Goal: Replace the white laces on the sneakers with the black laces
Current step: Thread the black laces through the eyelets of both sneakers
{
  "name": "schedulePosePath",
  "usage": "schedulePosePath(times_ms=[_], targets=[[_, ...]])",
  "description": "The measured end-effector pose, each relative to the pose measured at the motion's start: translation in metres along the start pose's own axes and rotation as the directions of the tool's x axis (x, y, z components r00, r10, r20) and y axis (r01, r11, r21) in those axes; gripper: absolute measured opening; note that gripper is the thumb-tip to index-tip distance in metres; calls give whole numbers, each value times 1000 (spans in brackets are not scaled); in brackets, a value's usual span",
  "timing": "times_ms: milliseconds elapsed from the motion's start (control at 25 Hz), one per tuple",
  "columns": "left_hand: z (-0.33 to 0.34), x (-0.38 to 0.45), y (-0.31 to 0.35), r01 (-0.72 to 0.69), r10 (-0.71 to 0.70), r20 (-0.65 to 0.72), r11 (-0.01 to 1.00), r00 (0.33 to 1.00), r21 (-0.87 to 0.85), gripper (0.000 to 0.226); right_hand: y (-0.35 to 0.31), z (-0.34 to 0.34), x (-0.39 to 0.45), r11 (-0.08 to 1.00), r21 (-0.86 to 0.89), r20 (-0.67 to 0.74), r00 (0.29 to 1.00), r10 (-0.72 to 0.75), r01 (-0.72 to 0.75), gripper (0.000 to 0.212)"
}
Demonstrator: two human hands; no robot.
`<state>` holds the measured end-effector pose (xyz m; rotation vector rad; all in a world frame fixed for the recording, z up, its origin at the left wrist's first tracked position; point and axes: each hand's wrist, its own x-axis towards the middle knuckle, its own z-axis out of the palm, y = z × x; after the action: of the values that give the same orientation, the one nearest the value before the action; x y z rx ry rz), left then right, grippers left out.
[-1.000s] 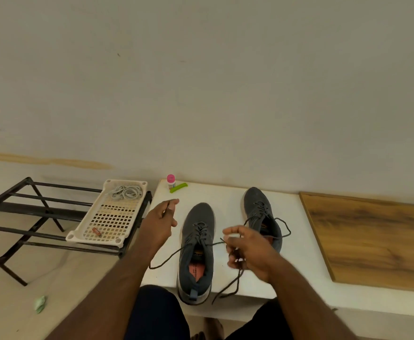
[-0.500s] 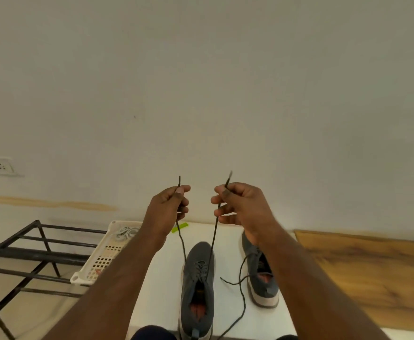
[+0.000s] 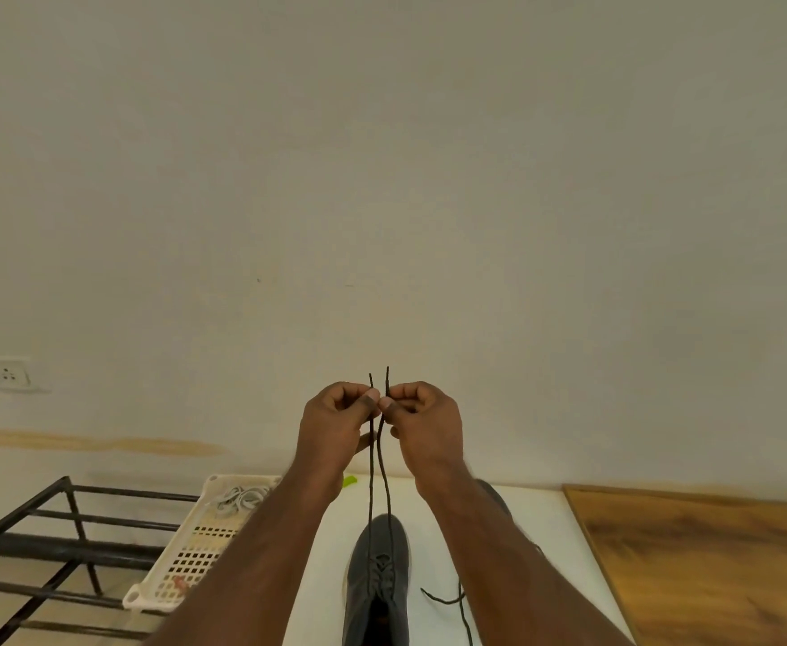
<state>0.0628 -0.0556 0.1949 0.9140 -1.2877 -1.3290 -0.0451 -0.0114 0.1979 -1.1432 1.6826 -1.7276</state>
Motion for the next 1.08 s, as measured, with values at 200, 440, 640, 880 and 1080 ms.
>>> schedulePosePath(times_ms=[200, 440, 640, 880, 1080], targets=[[-1, 2, 2, 34, -34, 4, 998, 999, -61, 10, 0, 7, 4, 999, 32, 4, 1000, -9, 9, 13], [-4, 1, 0, 22, -22, -2, 998, 1000, -62, 11, 0, 10, 8, 999, 3, -1, 999, -50, 50, 12], [-3, 2, 2, 7, -7, 14, 999, 1000, -48, 12, -5, 8, 12, 998, 55, 23, 1000, 14, -15, 10], [-3, 4, 0, 10, -8, 32, 999, 999, -43, 13, -9, 4, 13, 984, 170, 66, 996, 52, -62, 13], [-1, 7, 0, -37, 37, -8, 999, 999, 15, 11, -6, 1, 12, 978, 205, 92, 995, 30, -48, 17]])
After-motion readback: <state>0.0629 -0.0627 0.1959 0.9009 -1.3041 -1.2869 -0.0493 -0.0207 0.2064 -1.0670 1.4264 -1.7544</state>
